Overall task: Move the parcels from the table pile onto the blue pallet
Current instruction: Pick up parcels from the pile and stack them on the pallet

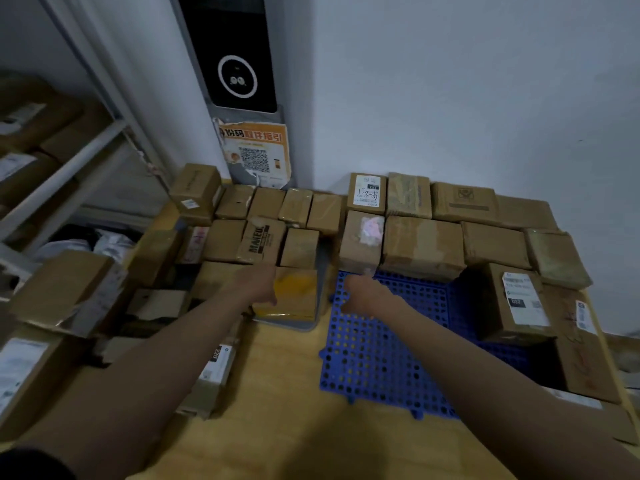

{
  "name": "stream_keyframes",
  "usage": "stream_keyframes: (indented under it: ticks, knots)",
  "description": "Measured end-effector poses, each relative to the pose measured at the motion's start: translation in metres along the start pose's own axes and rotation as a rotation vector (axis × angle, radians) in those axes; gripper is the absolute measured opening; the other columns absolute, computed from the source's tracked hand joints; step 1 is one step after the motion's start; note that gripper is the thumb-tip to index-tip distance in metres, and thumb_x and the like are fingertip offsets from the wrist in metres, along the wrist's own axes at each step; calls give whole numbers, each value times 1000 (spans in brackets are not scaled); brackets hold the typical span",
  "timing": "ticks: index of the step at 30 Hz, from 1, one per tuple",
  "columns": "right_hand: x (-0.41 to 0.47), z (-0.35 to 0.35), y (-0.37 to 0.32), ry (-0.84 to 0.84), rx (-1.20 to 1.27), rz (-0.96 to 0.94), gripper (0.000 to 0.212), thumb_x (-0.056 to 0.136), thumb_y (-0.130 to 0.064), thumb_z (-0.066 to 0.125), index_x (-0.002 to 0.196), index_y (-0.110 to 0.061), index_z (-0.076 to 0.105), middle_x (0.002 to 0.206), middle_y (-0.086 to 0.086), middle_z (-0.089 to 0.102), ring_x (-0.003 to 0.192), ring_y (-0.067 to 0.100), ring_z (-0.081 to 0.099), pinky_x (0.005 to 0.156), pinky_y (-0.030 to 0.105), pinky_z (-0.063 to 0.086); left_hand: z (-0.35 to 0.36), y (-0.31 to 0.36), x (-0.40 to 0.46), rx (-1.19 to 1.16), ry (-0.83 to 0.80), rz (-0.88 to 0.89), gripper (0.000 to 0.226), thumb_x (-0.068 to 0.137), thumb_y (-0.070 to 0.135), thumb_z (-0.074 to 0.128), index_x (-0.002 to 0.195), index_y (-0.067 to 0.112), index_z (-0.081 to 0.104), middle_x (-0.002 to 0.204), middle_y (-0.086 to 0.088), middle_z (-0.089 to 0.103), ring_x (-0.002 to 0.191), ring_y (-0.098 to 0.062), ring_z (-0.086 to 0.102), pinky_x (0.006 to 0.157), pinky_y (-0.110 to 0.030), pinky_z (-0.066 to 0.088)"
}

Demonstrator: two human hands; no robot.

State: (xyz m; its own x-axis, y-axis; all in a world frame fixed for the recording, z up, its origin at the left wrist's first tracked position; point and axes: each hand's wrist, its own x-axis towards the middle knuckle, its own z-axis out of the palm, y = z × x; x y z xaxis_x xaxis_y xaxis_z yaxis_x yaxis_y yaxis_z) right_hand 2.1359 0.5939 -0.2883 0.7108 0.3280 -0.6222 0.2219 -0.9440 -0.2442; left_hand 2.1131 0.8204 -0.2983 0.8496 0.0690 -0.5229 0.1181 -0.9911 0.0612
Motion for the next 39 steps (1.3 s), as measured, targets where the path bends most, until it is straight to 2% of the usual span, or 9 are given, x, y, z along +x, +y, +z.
stream_keyframes:
  ticks: [4,7,9,15,22,25,28,33,39]
  knots:
    - [16,15,-22,-38,9,-9,28,92,-26,67,113,-9,60,109,9,61,87,26,64,77,41,58,10,-29,-7,-34,-55,-31,55,77,31,79,124,15,54,122,-5,58,103,-20,57,80,-32,50]
    - [30,23,-35,-32,20,1,21,91,-26,67,87,-12,53,80,4,51,71,23,55,66,36,50,15,-41,-5,-57,-78,-33,48,75,30,80,113,16,55,104,-1,58,86,-14,55,65,-27,43]
    - [38,27,-42,-39,35,17,22,91,-27,68,97,-12,53,80,4,50,76,24,56,66,34,46,20,-45,-1,-84,-85,-37,49,74,29,80,114,18,54,98,2,55,84,-13,55,62,-26,42]
    - [58,38,-53,-74,149,49,35,90,-21,68,118,-5,53,96,9,60,84,27,63,73,40,58,37,-48,21,-172,-121,-27,64,75,26,79,129,13,48,118,-6,58,103,-23,59,86,-37,54]
    - [73,52,-61,-47,264,105,40,91,-18,66,121,0,47,82,6,53,65,17,54,50,31,43,51,-45,37,-284,-77,-83,91,77,27,81,145,2,27,140,-14,44,120,-30,53,95,-39,49]
    - [77,56,-63,18,279,70,38,90,-11,64,122,4,50,108,19,61,91,32,63,73,45,55,54,-45,40,-315,-124,-59,105,73,24,85,149,-1,18,147,-15,32,125,-30,48,97,-36,48]
    - [78,55,-60,56,345,97,51,86,-16,71,130,-5,48,122,17,56,108,31,58,84,39,53,55,-46,42,-330,-129,-54,106,69,27,87,148,0,21,147,-15,29,126,-30,47,96,-35,48]
    - [66,48,-48,76,450,109,54,85,-14,73,133,-6,51,128,18,57,113,32,59,93,42,52,56,-42,35,-367,-122,-84,99,67,30,87,143,3,30,144,-13,34,122,-29,49,90,-33,48]
    - [45,44,-36,55,547,83,75,88,-17,72,147,-11,28,133,18,53,114,36,59,95,48,51,58,-28,21,-378,-73,-128,102,66,28,89,143,4,28,140,-14,40,124,-30,48,94,-37,47]
